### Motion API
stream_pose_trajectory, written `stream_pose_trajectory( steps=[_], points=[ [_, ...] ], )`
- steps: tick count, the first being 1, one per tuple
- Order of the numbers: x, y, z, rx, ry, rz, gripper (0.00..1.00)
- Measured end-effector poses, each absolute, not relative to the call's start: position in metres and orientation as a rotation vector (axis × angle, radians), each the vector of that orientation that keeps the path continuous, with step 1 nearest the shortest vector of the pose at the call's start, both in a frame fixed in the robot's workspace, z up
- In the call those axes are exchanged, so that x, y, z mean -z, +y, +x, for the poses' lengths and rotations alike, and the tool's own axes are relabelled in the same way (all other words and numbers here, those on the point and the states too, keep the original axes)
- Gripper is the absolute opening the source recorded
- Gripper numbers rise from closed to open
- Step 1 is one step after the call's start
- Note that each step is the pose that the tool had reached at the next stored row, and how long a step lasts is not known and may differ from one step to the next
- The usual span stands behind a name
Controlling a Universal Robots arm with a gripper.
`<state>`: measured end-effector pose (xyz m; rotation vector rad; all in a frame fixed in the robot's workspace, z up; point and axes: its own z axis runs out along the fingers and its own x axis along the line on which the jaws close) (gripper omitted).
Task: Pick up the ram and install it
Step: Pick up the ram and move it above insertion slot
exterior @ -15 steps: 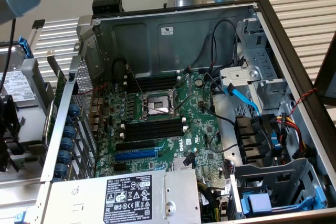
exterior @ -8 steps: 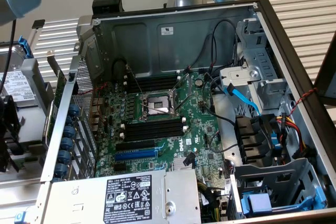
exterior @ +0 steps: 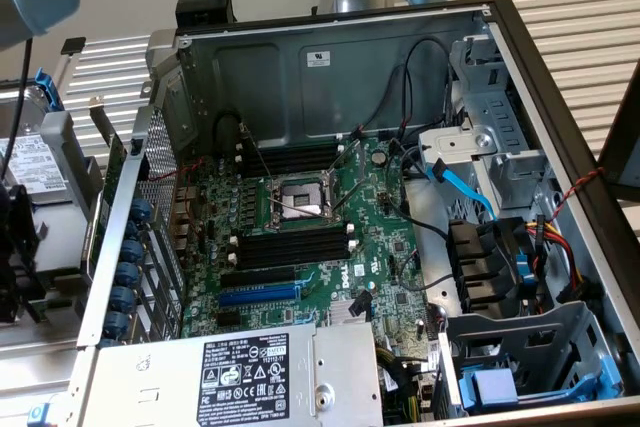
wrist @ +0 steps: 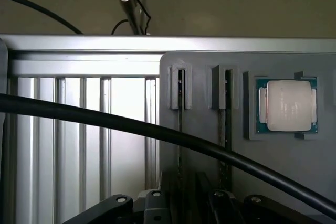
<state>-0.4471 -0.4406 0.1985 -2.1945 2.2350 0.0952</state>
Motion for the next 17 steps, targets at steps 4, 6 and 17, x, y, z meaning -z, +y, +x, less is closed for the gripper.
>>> stream_pose_trajectory(
  steps=[4,6,17],
  points=[
    [-0.198,-0.4401,-0.4472,-0.096,2.235,-2.195,0.33],
    [-0.1977,-0.44,-0.4473,-0.096,2.235,-2.195,0.31],
    [-0.2016,-0.4402,-0.4479,-0.098,2.236,-2.196,0.13]
  ],
)
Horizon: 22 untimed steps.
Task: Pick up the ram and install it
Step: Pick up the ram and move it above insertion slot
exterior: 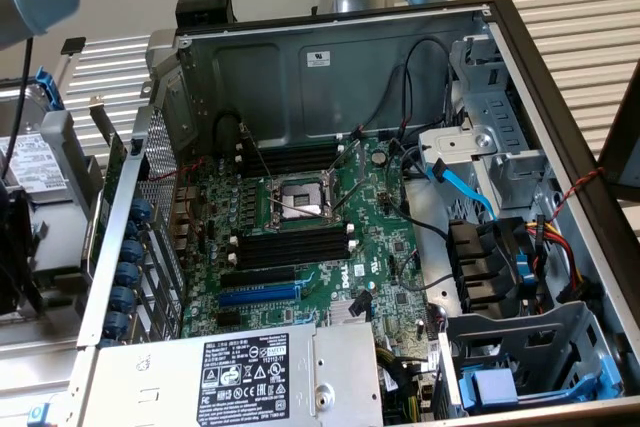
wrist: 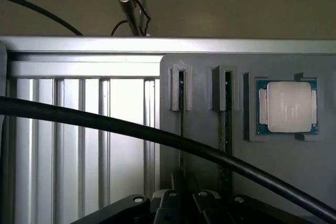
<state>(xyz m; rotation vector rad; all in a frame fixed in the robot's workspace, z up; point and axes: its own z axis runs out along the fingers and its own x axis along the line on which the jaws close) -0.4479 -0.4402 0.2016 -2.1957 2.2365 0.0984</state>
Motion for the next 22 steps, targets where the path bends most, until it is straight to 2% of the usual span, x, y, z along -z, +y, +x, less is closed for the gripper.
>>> stream_pose_trajectory(
  steps=[7,22],
  points=[
    [-0.221,-0.441,-0.448,-0.101,2.238,-2.197,0.13],
    [-0.288,-0.441,-0.446,-0.1,2.239,-2.198,0.13]
  ],
)
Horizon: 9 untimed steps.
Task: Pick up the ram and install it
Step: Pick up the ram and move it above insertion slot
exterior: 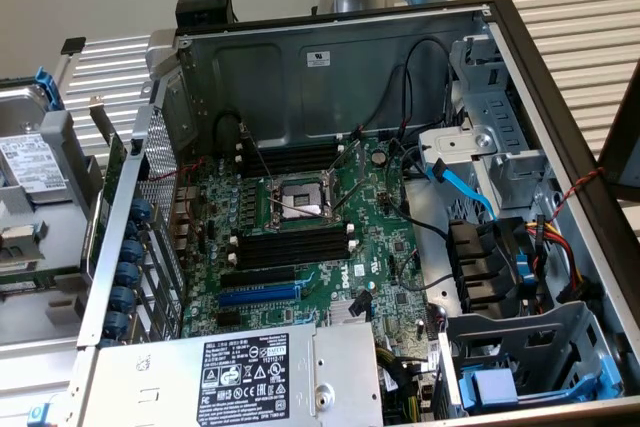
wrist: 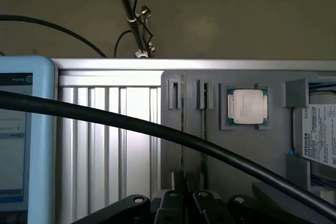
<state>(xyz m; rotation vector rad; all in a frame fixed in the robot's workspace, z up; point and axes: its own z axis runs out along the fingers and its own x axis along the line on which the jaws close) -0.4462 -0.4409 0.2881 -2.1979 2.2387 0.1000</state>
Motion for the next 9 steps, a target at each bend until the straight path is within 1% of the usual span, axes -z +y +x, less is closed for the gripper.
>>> stream_pose_trajectory(
  steps=[9],
  points=[
    [-0.329,-0.441,-0.43,-0.099,2.239,-2.198,0.13]
  ],
)
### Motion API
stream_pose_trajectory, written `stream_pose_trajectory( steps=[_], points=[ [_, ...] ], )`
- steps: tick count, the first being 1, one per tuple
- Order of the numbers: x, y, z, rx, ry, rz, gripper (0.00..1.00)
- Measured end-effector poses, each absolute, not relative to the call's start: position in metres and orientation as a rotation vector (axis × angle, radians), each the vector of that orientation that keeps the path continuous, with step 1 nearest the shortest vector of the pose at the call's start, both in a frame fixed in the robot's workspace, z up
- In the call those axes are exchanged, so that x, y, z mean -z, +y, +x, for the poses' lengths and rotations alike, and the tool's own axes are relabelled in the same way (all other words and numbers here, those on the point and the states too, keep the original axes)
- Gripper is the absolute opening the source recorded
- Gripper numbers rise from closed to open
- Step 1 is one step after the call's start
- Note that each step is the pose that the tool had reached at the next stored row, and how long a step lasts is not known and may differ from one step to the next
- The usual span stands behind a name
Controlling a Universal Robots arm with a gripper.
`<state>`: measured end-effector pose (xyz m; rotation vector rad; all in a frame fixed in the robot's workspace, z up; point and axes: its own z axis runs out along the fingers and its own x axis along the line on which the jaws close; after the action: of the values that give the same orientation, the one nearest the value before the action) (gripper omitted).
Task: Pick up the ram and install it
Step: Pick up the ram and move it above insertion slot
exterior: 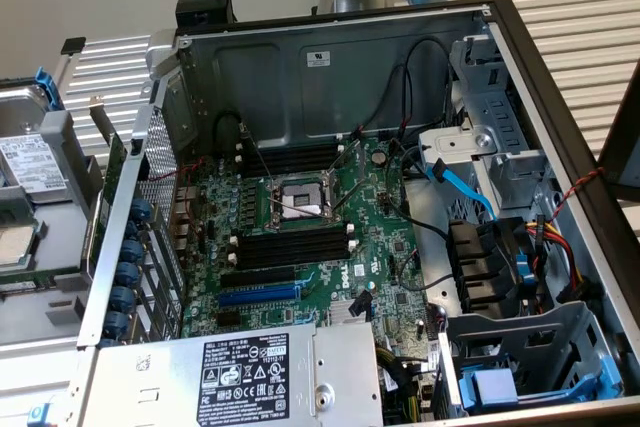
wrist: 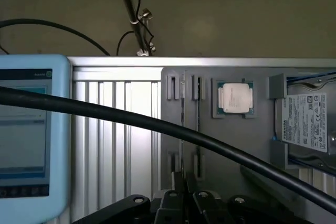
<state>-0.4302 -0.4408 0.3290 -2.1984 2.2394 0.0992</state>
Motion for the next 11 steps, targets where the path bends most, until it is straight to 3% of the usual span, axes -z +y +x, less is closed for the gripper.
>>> stream_pose_trajectory(
  steps=[11],
  points=[
    [-0.376,-0.442,-0.387,-0.106,2.243,-2.201,0.13]
  ],
)
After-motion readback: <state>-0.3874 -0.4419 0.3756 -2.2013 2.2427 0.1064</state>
